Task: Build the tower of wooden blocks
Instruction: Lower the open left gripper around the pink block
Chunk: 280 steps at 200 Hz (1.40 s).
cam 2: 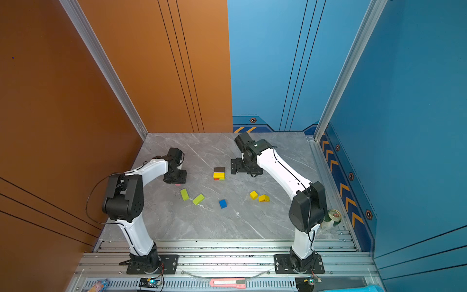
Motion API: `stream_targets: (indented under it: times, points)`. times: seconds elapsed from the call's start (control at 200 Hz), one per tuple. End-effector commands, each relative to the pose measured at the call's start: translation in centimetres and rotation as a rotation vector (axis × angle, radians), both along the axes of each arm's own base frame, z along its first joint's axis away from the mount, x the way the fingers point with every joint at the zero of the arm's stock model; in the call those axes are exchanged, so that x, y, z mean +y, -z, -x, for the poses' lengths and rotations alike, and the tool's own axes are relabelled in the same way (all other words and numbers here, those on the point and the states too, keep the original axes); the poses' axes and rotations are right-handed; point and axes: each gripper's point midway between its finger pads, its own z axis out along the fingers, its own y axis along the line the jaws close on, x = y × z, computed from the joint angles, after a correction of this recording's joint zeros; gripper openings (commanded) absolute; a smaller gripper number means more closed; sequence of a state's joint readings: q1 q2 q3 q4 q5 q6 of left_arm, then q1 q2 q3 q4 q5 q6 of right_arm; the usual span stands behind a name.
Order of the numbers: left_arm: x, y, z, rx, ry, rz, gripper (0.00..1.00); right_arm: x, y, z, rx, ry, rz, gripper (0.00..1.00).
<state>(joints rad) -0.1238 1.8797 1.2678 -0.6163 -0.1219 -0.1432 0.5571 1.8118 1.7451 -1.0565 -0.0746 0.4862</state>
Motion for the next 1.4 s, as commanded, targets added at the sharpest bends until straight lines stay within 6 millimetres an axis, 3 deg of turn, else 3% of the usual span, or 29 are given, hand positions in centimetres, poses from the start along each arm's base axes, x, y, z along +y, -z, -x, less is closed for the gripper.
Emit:
stream_targets:
  times: [0.0, 0.19, 0.516, 0.921, 0.946, 1.181, 1.397]
  points:
    - [-0.2, -0.1, -0.7, -0.004, -0.005, 0.024, 0.51, -0.8, -0.8, 0.5, -0.014, 0.009, 0.017, 1.0]
    - [-0.4, 0.0, -0.5, -0.001, -0.008, 0.035, 0.38, -0.8, -0.3, 0.4, -0.001, 0.011, 0.018, 1.0]
    - [-0.5, 0.1, -0.1, 0.017, -0.018, 0.035, 0.37, -0.6, 1.3, -0.2, 0.053, 0.019, 0.008, 1.0]
    - [-0.6, -0.7, -1.2, 0.03, -0.035, 0.032, 0.33, -2.2, 3.4, -2.4, 0.09, 0.085, 0.037, 1.0]
    - [-0.6, -0.7, -1.4, 0.033, -0.036, 0.032, 0.33, -2.1, 2.7, -3.1, 0.071, 0.09, 0.02, 1.0]
    - [-1.1, -1.2, -2.6, 0.038, -0.042, 0.055, 0.29, -2.0, 3.3, -4.7, 0.099, 0.116, -0.018, 1.0]
    - [-1.3, -0.7, -2.2, 0.074, -0.032, 0.06, 0.34, -1.8, 3.3, -5.2, 0.114, 0.111, -0.015, 1.0]
